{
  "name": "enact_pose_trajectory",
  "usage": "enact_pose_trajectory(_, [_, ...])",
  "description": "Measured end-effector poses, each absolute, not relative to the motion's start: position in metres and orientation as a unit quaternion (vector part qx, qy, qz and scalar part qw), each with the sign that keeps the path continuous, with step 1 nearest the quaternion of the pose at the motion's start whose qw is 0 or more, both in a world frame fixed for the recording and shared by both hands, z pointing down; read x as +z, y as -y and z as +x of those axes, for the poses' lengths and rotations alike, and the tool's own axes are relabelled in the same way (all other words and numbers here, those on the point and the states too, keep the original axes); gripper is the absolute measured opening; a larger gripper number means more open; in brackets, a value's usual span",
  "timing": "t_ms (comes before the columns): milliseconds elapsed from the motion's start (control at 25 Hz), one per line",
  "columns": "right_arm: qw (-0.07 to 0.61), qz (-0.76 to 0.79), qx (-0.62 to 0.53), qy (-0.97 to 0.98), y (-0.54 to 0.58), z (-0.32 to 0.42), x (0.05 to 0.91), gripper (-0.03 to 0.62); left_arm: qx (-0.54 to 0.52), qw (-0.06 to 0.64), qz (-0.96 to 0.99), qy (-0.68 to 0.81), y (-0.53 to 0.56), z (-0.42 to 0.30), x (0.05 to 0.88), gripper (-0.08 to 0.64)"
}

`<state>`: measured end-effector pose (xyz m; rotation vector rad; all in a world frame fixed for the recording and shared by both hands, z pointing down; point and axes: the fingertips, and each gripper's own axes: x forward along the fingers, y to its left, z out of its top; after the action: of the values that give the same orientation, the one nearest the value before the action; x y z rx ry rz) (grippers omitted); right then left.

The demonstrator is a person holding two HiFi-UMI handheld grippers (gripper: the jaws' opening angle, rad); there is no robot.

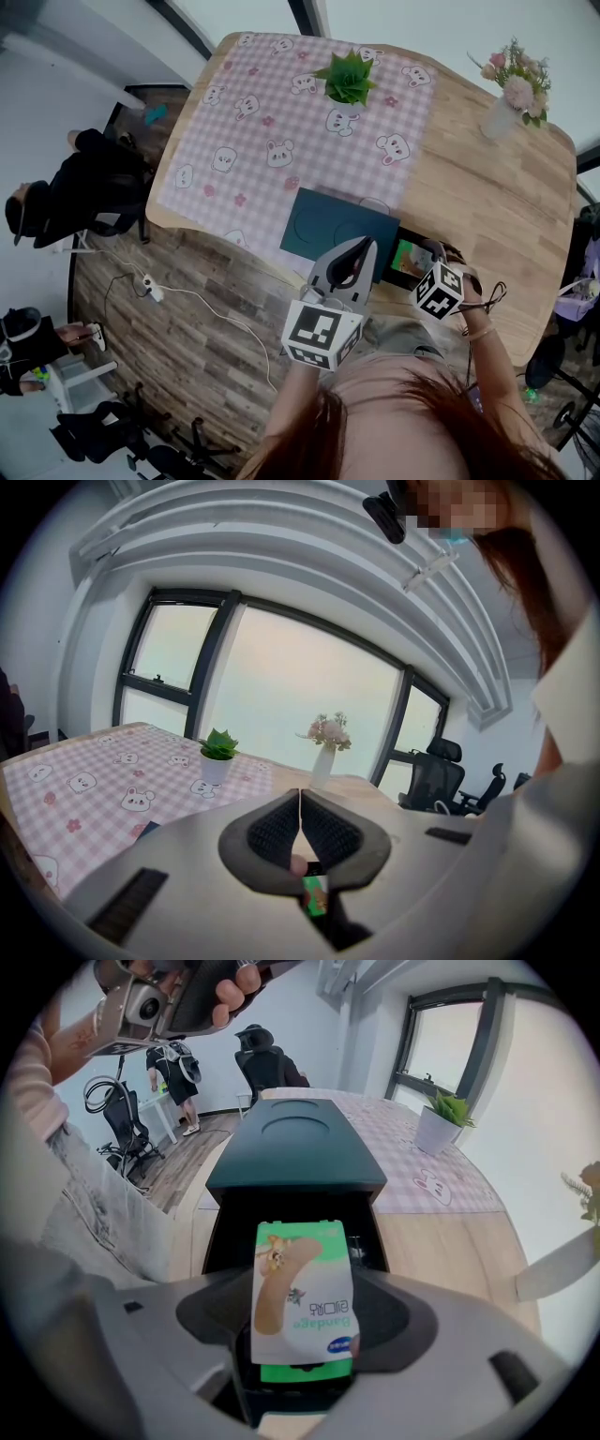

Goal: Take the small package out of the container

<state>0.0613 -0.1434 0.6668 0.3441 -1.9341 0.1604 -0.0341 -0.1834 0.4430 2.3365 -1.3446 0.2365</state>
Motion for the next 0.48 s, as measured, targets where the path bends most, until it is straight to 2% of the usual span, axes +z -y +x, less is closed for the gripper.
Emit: enact_pose_trajectory(480, [0.533, 0.185, 0.068, 0.823, 0.148, 0.062, 0.649, 0.325, 0.080, 0.200, 0.855, 0.472, 0.183, -0.029, 0.432, 0.011])
